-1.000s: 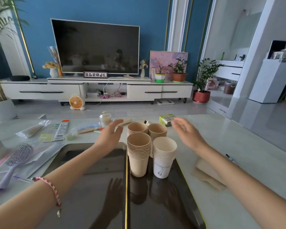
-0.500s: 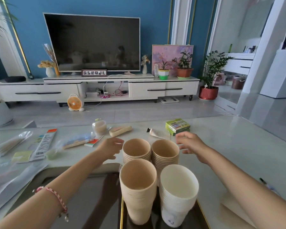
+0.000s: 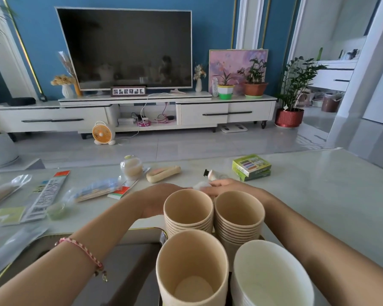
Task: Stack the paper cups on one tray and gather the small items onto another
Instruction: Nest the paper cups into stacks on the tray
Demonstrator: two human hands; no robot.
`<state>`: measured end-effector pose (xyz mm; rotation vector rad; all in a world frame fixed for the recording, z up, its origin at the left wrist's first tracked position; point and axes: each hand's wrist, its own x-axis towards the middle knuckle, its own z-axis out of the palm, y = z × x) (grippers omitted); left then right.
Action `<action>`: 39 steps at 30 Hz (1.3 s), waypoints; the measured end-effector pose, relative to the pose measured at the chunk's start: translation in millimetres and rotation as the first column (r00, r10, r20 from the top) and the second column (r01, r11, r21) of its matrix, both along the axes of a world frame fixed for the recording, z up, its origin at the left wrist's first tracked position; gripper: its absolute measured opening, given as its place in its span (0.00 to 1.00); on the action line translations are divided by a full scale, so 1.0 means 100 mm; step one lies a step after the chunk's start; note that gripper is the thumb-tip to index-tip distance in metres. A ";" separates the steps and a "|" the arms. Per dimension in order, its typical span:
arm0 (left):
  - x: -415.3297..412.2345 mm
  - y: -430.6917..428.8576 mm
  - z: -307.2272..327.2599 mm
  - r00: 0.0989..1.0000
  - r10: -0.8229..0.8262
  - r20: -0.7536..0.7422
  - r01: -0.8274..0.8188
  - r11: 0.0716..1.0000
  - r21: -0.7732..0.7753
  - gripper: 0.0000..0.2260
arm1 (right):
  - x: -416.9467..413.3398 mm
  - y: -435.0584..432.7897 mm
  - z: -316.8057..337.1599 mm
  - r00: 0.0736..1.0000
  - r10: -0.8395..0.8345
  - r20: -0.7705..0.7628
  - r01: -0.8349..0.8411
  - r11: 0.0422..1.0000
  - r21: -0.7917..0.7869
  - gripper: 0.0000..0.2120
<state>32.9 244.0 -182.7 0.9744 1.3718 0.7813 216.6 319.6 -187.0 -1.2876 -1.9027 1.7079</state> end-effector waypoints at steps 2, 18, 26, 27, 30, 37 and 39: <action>-0.01 -0.01 0.05 0.999 0.036 0.015 -0.036 0.998 0.043 0.05 | 0.03 0.09 0.00 0.995 -0.007 -0.104 0.010 1.000 0.023 0.19; -0.25 -1.92 1.33 0.930 0.352 -0.107 -0.337 0.932 0.135 0.07 | -0.16 -2.01 1.58 0.918 0.287 0.272 -0.388 0.520 0.761 0.41; -0.48 -3.31 1.40 0.916 0.370 -0.157 -0.343 0.922 0.178 0.13 | -0.87 -3.20 1.27 0.858 0.399 0.323 -0.462 0.325 0.825 0.37; -0.54 -3.45 1.40 0.915 0.389 -0.108 -0.368 0.914 0.170 0.16 | -0.91 -3.26 1.24 0.869 0.410 0.279 -0.436 0.366 0.822 0.35; -0.77 -3.99 1.23 0.778 0.626 0.046 -0.608 0.733 0.306 0.12 | -1.16 -3.49 1.09 0.907 0.392 0.156 -0.349 0.490 0.798 0.35; -1.20 -4.83 0.58 -0.055 0.935 -0.350 -0.559 0.262 0.787 0.12 | -1.49 -3.65 0.81 0.906 0.319 -0.277 -0.211 0.910 0.357 0.26; -1.33 -4.99 0.52 -0.045 0.891 -0.451 -0.557 0.353 0.752 0.15 | -1.55 -3.70 0.74 0.898 0.307 -0.314 -0.220 0.934 0.283 0.27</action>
